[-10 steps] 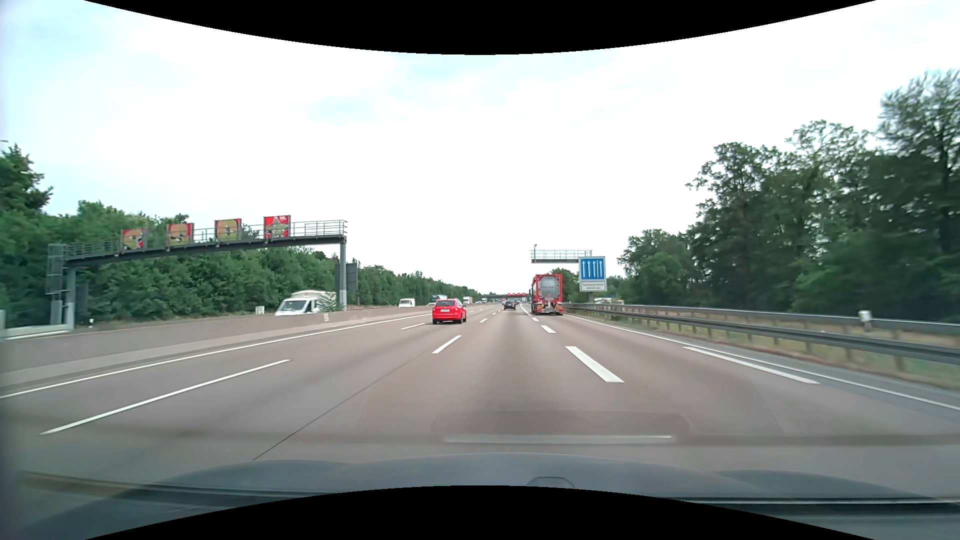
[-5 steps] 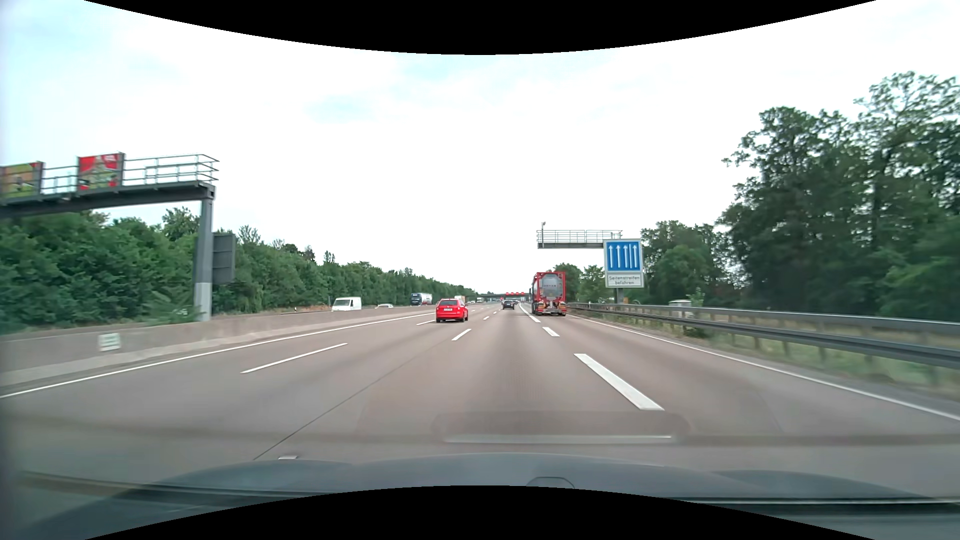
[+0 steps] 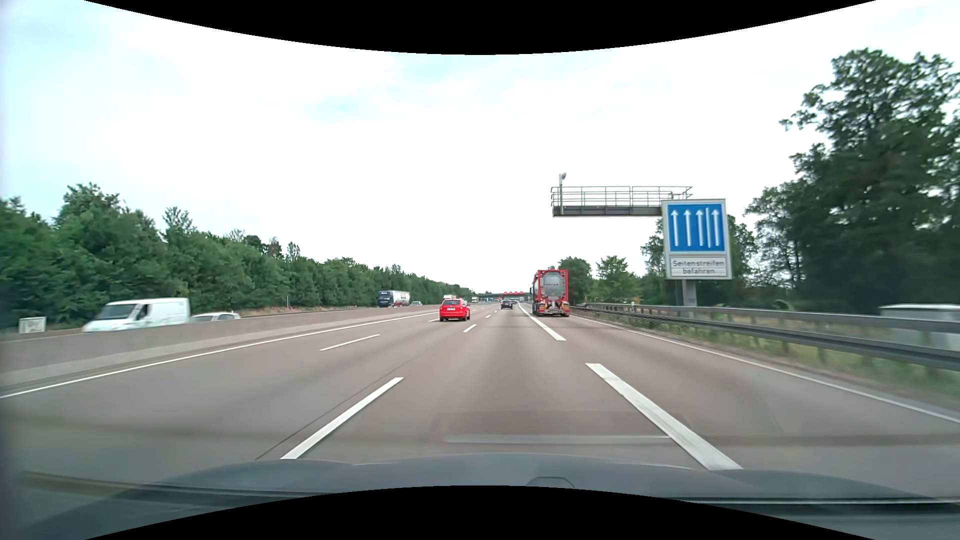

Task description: Follow the waypoints while adhering to traffic rules and regulations

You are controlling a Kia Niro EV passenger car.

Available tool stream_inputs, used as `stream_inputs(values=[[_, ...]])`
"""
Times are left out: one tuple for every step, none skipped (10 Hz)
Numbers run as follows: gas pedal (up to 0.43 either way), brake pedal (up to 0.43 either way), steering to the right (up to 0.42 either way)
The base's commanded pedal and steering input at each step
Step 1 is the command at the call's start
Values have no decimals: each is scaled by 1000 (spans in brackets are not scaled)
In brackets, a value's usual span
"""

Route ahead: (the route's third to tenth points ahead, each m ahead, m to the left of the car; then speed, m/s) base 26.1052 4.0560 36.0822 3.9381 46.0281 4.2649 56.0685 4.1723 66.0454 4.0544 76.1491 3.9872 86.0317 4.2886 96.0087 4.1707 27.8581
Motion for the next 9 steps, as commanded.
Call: stream_inputs(values=[[157,0,-3],[157,0,-4],[157,0,-4],[157,0,-4],[157,0,-4],[157,0,-4],[157,0,-4],[157,0,-4],[157,0,-4]])
